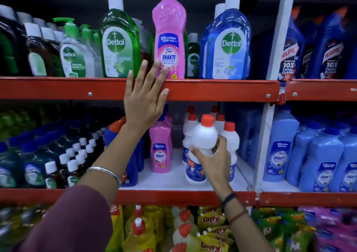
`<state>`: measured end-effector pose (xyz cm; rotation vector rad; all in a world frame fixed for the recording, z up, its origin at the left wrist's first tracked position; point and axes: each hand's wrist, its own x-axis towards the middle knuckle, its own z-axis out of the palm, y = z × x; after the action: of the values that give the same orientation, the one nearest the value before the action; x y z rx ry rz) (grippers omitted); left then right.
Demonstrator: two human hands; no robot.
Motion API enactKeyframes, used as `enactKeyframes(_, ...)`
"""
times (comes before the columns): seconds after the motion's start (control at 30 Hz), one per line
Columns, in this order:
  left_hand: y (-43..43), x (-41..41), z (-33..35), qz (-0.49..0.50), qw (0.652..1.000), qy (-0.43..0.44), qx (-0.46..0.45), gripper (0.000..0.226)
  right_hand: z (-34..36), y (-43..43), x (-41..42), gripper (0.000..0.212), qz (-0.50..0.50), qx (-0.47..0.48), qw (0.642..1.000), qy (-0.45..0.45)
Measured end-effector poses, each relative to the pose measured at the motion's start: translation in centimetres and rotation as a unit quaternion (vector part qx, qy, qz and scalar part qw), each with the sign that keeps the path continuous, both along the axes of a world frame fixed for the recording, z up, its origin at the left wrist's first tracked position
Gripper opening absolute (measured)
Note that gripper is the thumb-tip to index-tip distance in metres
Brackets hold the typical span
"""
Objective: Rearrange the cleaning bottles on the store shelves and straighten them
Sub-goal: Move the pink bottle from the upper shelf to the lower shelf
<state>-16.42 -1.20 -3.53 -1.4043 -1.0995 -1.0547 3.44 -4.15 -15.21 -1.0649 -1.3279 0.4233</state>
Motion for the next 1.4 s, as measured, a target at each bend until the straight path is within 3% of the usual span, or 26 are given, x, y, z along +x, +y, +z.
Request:
enactKeyframes(0.37,0.7,0.0,-0.2,-0.004,0.999,0.001,0.038,0.048,-2.6,2.8,-2.3,0.07,-0.051,-0.02,0.997,-0.063)
enactKeyframes(0.73,-0.4,0.1,0.1,-0.02,1.0,0.001,-0.012,0.05,-2.6,1.6,-1.8,0.072,-0.078,-0.023,0.986,-0.143)
enactKeyframes(0.87,-1.2,-1.2,0.2,-0.027,0.998,-0.046,-0.019,0.053,1.4,-1.7,-1.2,0.052,-0.15,0.124,0.975,-0.102)
enactKeyframes(0.97,-1.4,-2.5,0.9,-0.016,0.997,-0.069,-0.02,0.055,7.0,-3.3,-1.7,0.033,-0.084,0.267,0.959,-0.043)
enactKeyframes(1.03,-1.5,-3.1,1.6,-0.01,0.997,-0.07,-0.025,0.055,10.8,-3.2,-2.4,0.03,-0.022,0.308,0.951,-0.035)
enactKeyframes(1.23,-1.2,-4.6,1.7,0.028,0.997,-0.064,-0.023,0.055,19.7,1.3,-5.4,0.064,0.089,0.183,0.973,-0.106)
enactKeyframes(1.4,-1.0,-4.7,1.7,0.037,0.998,-0.058,-0.008,0.055,22.0,2.7,-6.0,0.057,0.126,0.115,0.982,-0.076)
